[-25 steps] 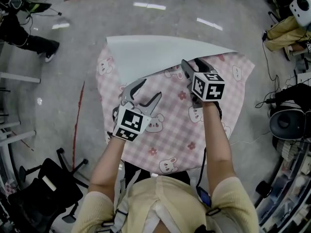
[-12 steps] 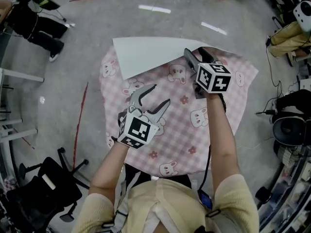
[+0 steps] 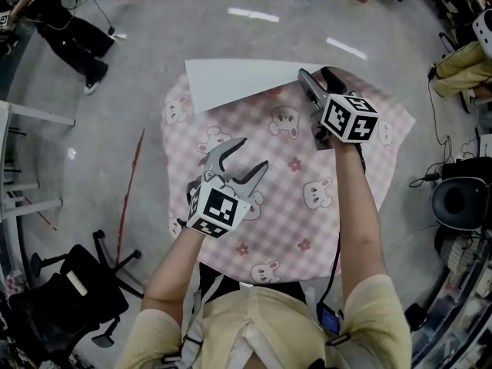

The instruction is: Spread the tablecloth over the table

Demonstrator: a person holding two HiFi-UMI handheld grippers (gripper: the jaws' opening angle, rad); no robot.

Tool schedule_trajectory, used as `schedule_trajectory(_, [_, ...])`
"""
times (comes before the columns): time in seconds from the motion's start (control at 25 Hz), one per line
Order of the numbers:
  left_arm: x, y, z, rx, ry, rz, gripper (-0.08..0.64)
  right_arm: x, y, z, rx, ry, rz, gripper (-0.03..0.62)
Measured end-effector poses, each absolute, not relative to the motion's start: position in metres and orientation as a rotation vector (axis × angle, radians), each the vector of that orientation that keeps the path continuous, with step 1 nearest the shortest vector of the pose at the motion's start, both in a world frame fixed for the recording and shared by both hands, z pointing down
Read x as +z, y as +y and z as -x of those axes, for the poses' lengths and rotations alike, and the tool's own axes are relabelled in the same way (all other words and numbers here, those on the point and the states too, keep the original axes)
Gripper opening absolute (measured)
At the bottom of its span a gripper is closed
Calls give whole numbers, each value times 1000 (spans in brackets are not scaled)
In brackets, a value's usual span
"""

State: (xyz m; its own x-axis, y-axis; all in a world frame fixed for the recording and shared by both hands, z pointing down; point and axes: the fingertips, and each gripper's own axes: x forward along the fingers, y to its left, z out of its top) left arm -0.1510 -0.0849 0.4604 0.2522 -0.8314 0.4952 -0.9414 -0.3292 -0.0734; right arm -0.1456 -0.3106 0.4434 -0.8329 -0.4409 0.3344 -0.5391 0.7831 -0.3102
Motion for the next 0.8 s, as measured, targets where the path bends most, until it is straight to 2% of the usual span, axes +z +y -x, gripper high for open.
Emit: schedule_trajectory(0.8, [469, -58, 176, 673, -1716, -2186, 272, 420, -352, 163, 753, -2886, -783, 316])
